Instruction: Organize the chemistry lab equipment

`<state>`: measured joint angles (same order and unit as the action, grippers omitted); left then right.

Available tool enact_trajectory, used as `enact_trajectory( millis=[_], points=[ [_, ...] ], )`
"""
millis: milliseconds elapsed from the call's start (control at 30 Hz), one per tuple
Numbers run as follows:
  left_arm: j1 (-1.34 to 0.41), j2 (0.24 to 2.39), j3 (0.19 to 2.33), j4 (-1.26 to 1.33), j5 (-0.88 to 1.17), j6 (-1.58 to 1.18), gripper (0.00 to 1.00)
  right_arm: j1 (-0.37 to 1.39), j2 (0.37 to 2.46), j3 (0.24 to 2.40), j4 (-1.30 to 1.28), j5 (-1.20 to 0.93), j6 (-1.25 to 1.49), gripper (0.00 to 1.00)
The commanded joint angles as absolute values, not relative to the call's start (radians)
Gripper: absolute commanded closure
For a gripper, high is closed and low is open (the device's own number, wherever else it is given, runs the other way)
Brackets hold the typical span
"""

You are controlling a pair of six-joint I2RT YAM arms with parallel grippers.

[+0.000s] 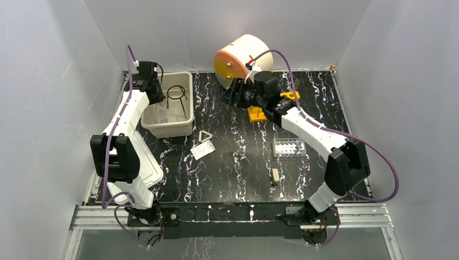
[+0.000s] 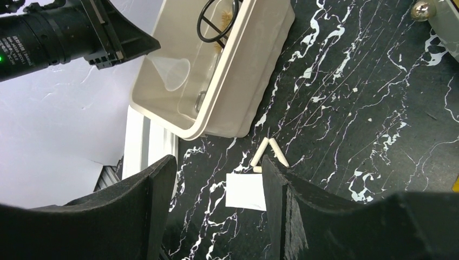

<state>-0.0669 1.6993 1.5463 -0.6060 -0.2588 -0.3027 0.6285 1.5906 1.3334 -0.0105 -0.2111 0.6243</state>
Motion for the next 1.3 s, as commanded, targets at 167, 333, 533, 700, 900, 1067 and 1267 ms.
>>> enact_trajectory(
  millis=[167, 333, 533, 700, 900, 1067, 1267],
  points=[
    [-0.044, 1.748, 1.518, -0.364, -0.318, -0.242, 1.0, 0.621, 1.602, 1.392, -0.041, -0.175, 0.568, 0.33],
    [-0.033, 1.795, 1.5, -0.29, -0.293, -0.219, 1.0, 0.621, 1.645, 1.427, -0.048, -0.208, 0.55, 0.33],
    [-0.033, 1.831, 1.504, -0.264, -0.273, -0.211, 1.0, 0.625, 1.716, 1.496, -0.118, -0.227, 0.469, 0.34],
    [-0.032, 1.841, 1.485, -0.253, -0.299, -0.216, 0.85, 0.631, 1.735, 1.491, -0.122, -0.225, 0.437, 0.34],
    [-0.033, 1.838, 1.513, -0.273, -0.3, -0.216, 0.67, 0.641, 1.76, 1.517, -0.167, -0.213, 0.402, 0.35],
    [-0.033, 1.79, 1.572, -0.344, -0.305, -0.235, 0.53, 0.666, 1.768, 1.503, -0.169, -0.197, 0.354, 0.34],
    [-0.033, 1.69, 1.632, -0.457, -0.158, -0.288, 0.32, 0.727, 1.795, 1.5, -0.184, -0.177, 0.287, 0.32]
  ],
)
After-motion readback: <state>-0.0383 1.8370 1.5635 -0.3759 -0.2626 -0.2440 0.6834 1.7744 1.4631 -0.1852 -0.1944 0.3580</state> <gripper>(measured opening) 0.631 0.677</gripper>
